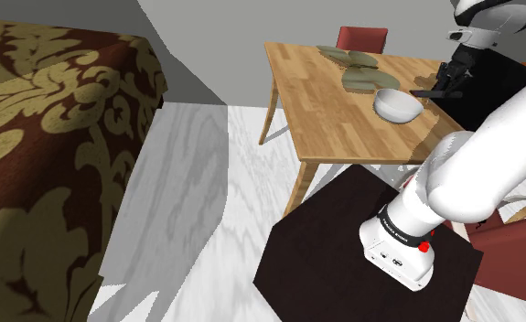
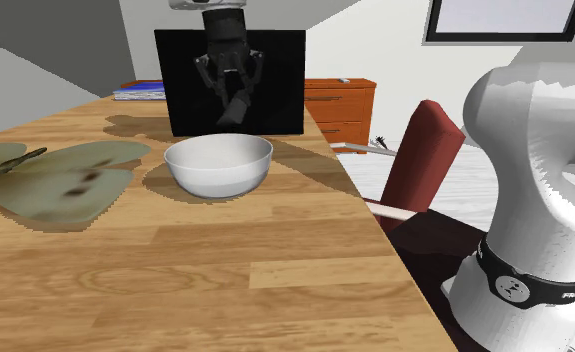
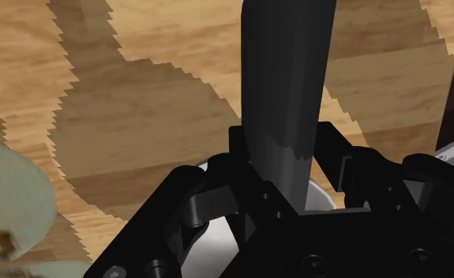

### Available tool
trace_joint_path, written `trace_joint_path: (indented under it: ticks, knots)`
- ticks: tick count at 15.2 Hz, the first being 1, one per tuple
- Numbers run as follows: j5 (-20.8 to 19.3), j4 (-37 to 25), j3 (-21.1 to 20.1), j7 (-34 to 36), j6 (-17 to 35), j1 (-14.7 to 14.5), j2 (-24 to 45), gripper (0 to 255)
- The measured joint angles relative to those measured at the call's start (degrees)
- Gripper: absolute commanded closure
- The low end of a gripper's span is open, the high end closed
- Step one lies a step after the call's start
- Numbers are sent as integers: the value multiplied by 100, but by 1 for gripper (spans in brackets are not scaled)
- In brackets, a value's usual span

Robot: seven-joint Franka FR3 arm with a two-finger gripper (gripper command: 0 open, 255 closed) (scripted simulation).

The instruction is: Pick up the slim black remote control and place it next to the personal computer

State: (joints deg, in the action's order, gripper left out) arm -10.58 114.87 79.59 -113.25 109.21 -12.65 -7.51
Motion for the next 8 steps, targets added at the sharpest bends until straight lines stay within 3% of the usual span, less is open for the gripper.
trace_joint_path:
  ticks: [3,5,7,8]
  knots:
    - [169,173,238,-119,238,-160,184,255]
    - [588,292,623,-430,437,-405,612,255]
    - [1027,391,625,-762,592,-283,1013,255]
    - [1267,427,495,-940,670,-87,1248,255]
